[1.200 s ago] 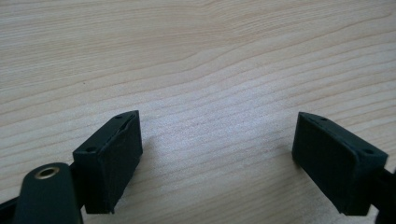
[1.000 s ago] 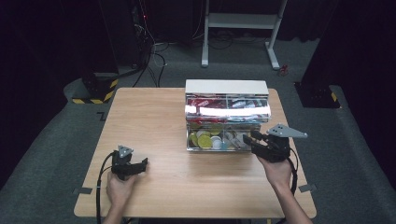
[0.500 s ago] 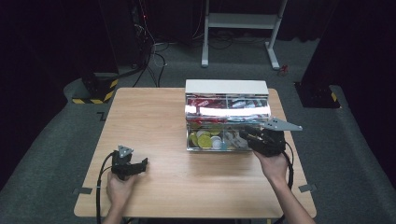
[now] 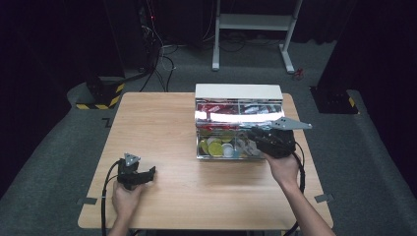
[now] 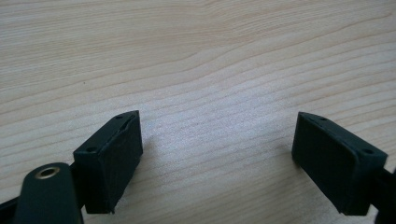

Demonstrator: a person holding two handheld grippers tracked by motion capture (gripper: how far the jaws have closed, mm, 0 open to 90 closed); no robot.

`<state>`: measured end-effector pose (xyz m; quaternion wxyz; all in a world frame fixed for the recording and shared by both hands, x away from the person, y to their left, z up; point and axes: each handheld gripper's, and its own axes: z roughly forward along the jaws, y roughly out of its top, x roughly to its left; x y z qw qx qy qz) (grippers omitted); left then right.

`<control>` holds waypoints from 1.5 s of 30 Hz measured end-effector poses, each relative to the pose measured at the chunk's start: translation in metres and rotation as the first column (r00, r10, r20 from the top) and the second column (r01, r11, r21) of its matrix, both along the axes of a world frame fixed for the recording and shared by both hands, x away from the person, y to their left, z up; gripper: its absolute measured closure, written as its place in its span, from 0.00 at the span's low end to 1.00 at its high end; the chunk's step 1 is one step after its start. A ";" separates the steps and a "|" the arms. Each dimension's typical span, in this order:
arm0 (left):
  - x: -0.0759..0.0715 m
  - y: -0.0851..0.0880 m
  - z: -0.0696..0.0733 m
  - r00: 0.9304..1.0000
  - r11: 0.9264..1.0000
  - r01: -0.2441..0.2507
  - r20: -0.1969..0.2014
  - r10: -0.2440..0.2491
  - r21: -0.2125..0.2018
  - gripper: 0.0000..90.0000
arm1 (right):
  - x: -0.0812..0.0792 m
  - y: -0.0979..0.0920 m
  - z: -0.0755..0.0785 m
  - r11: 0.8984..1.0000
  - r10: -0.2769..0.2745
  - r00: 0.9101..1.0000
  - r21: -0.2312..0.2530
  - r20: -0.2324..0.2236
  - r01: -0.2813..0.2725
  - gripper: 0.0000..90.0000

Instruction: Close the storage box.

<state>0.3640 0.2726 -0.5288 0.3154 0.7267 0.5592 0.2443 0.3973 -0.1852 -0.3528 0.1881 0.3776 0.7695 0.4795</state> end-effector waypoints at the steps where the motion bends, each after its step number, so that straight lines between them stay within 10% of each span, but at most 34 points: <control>1: 0.000 0.000 0.000 1.000 1.000 0.000 0.001 0.000 0.000 0.19 | 0.001 0.000 0.001 1.000 0.001 1.000 0.001 0.004 -0.001 0.80; 45: -0.002 -0.002 0.000 1.000 1.000 -0.019 0.002 0.019 -0.009 0.20 | 0.003 -0.010 0.032 0.999 -0.043 0.998 -0.002 0.051 0.044 0.76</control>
